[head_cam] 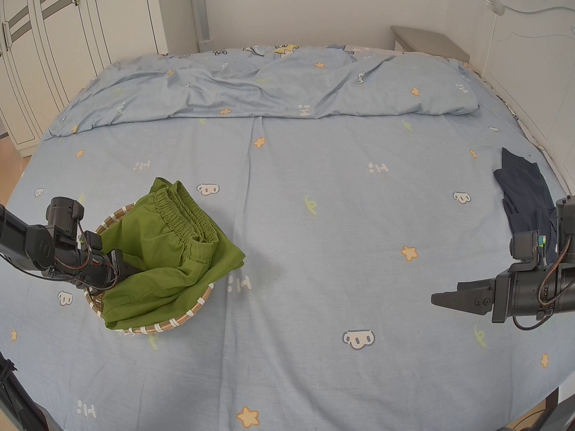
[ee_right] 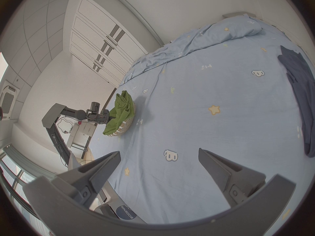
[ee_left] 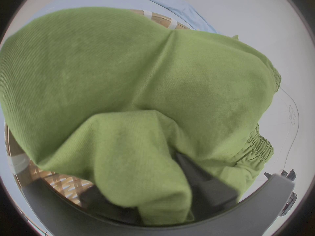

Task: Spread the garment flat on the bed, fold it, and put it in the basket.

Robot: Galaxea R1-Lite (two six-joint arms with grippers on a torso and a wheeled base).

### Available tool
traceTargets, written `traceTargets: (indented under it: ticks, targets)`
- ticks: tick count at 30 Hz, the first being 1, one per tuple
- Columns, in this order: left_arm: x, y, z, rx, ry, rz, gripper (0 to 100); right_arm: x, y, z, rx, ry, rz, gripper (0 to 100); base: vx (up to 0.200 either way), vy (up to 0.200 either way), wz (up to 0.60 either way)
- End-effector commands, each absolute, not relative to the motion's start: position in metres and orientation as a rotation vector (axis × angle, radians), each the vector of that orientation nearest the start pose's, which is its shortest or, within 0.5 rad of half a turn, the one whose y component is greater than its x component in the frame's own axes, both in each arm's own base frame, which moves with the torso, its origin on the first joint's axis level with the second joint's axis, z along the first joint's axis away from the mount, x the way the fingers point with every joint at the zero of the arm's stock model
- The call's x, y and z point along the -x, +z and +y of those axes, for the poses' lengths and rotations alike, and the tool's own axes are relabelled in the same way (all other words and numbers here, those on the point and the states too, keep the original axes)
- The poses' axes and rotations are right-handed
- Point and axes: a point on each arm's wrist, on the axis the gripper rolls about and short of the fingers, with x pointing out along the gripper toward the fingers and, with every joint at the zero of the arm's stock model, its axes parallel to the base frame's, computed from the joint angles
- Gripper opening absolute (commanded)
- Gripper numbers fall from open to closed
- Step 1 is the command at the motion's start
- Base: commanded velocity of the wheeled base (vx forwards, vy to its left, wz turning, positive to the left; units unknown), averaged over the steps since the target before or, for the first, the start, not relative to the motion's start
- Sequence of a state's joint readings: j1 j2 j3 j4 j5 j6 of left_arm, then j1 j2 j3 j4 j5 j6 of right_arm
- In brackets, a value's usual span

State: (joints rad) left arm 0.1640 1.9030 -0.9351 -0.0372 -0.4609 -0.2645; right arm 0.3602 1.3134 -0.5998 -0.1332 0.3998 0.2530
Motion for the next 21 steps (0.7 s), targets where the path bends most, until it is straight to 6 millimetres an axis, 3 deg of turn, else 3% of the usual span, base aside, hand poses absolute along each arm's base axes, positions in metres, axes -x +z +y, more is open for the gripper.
traceTargets:
  ticks: [1,5,7,8,11,12,13,14,16,19,21]
  targets:
    - [-0.312,0.113,0.041,0.523,-0.159,0.900,100,-0.174,0.177,0.075,-0.246,0.660,0.686,100,0.000,0.000,0.00]
    - [-0.298,0.136,0.039,0.512,-0.163,0.860,100,-0.174,0.177,0.075,-0.246,0.659,0.689,100,0.000,0.000,0.00]
    - [-0.281,0.161,0.036,0.493,-0.175,0.809,100,-0.174,0.177,0.075,-0.245,0.658,0.688,100,0.000,0.000,0.00]
    - [-0.280,0.163,0.036,0.492,-0.176,0.806,100,-0.174,0.177,0.075,-0.246,0.658,0.687,100,0.000,0.000,0.00]
    - [-0.250,0.192,0.031,0.462,-0.192,0.739,100,-0.172,0.180,0.074,-0.246,0.660,0.675,100,0.000,0.000,0.00]
    - [-0.250,0.192,0.031,0.462,-0.192,0.739,100,-0.172,0.180,0.074,-0.246,0.660,0.675,100,0.000,0.000,0.00]
    - [-0.227,0.205,0.027,0.446,-0.199,0.718,100,-0.166,0.182,0.071,-0.247,0.659,0.658,100,0.000,0.000,0.00]
    - [-0.222,0.208,0.025,0.442,-0.202,0.713,100,-0.163,0.181,0.070,-0.247,0.659,0.657,100,0.000,0.000,0.00]
    - [-0.191,0.221,0.013,0.407,-0.229,0.673,100,-0.151,0.179,0.063,-0.239,0.630,0.633,100,0.000,0.000,0.00]
    - [-0.152,0.227,0.003,0.362,-0.225,0.604,100,-0.133,0.175,0.055,-0.214,0.596,0.599,100,0.000,0.000,0.00]
    - [-0.118,0.224,-0.003,0.322,-0.210,0.545,100,-0.108,0.167,0.046,-0.195,0.580,0.561,100,0.000,0.000,0.00]
